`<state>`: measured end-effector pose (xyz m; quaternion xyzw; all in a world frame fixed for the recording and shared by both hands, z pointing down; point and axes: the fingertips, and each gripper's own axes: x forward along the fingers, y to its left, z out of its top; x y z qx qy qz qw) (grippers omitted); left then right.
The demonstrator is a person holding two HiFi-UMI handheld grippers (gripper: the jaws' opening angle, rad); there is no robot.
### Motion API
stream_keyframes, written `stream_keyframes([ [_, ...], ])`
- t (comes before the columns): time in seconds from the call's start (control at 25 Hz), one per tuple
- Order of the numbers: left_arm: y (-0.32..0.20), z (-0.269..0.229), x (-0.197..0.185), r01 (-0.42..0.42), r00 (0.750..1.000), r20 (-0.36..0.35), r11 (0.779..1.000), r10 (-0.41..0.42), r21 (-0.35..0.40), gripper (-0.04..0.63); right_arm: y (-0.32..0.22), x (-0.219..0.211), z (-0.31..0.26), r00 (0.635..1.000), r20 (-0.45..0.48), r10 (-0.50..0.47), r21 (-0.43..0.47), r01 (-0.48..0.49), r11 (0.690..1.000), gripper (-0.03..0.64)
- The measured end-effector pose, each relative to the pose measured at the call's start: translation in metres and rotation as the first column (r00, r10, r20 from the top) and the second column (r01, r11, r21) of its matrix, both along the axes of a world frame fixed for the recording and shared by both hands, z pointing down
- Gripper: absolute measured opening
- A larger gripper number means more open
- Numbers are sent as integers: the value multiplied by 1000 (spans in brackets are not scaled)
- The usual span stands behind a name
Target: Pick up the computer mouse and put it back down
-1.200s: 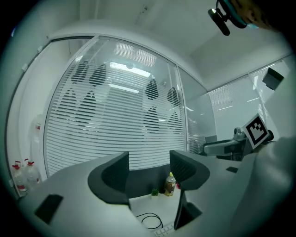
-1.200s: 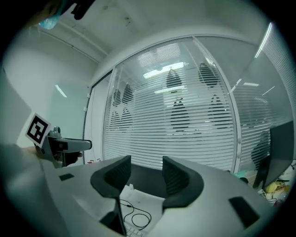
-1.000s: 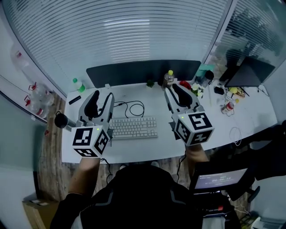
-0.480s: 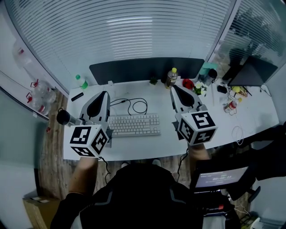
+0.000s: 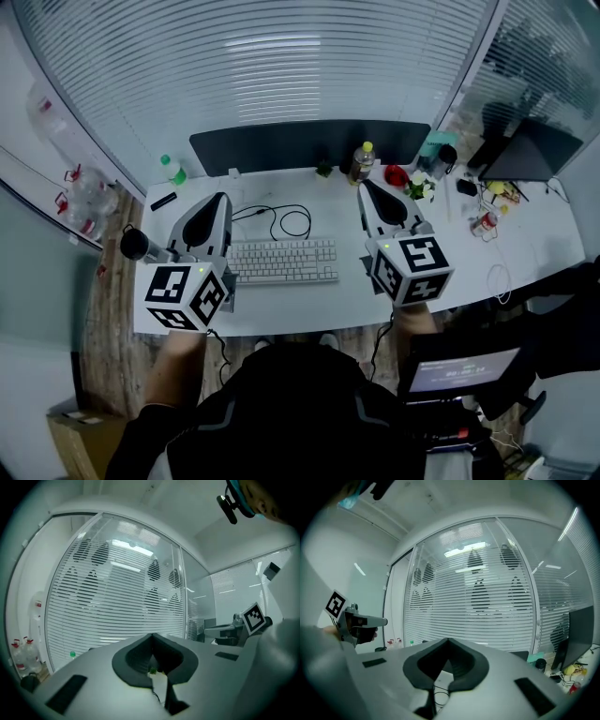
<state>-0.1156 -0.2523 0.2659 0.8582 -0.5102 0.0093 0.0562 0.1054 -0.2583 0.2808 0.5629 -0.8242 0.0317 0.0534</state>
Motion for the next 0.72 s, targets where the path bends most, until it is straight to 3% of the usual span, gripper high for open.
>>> stream_keyframes([
  [0.72, 5, 2, -6, 42, 999, 15, 999, -41, -10, 29, 4, -2, 1, 1000, 19, 4, -3, -4, 1000, -2],
])
